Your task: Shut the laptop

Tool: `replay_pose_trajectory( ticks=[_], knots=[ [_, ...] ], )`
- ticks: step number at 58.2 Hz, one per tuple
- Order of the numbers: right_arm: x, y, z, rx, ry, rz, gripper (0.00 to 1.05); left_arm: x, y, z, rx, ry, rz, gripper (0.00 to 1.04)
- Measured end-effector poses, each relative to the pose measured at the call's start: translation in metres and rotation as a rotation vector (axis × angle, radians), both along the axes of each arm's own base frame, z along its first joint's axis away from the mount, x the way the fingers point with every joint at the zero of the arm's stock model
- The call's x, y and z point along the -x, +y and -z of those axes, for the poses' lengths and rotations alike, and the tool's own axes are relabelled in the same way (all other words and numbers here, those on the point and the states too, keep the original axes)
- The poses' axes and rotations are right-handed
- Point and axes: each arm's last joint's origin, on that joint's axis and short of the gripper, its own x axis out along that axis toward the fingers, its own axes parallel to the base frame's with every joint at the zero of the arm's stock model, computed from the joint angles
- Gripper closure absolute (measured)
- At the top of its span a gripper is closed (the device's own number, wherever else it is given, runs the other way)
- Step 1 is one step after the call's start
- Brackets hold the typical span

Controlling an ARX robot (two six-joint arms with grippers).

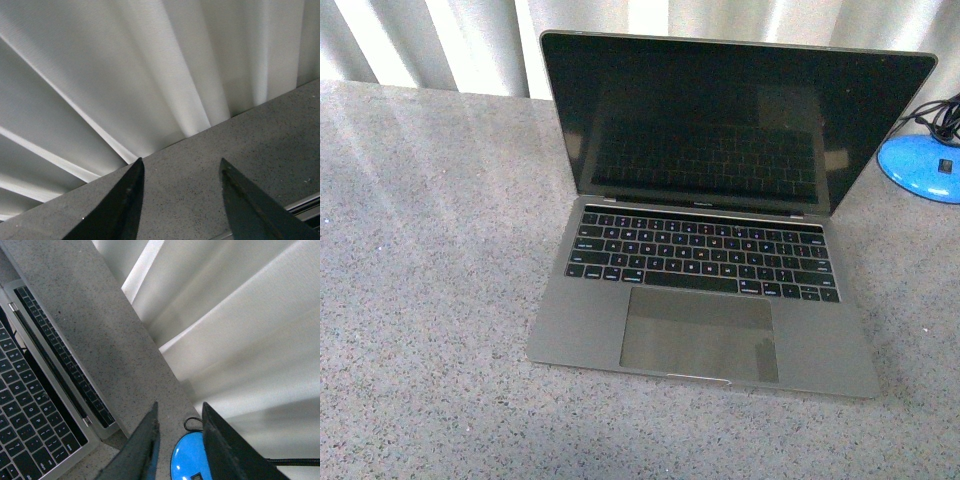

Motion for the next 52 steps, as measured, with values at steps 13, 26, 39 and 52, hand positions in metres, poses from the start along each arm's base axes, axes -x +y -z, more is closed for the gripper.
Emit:
replay_pose_trajectory(
  ticks=[13, 26, 39, 52],
  knots=[
    [-0.013, -0.001, 0.004, 0.012, 0.019, -0.023, 1.04, -0.009, -0.018, 0.015, -0.082, 0.064, 0.099, 1.01],
    [-0.031, 0.009, 0.0, -0.02, 0.039, -0.038, 1.04, -0.028, -0.031, 0.022, -0.19, 0.138, 0.202, 1.01],
    [-0.043, 0.02, 0.004, -0.087, 0.086, -0.025, 1.04, -0.043, -0.038, 0.012, -0.231, 0.128, 0.247, 1.01],
    [-0.045, 0.021, 0.022, -0.129, 0.139, 0.009, 1.04, -0.045, -0.038, 0.022, -0.239, 0.149, 0.257, 1.01]
  ],
)
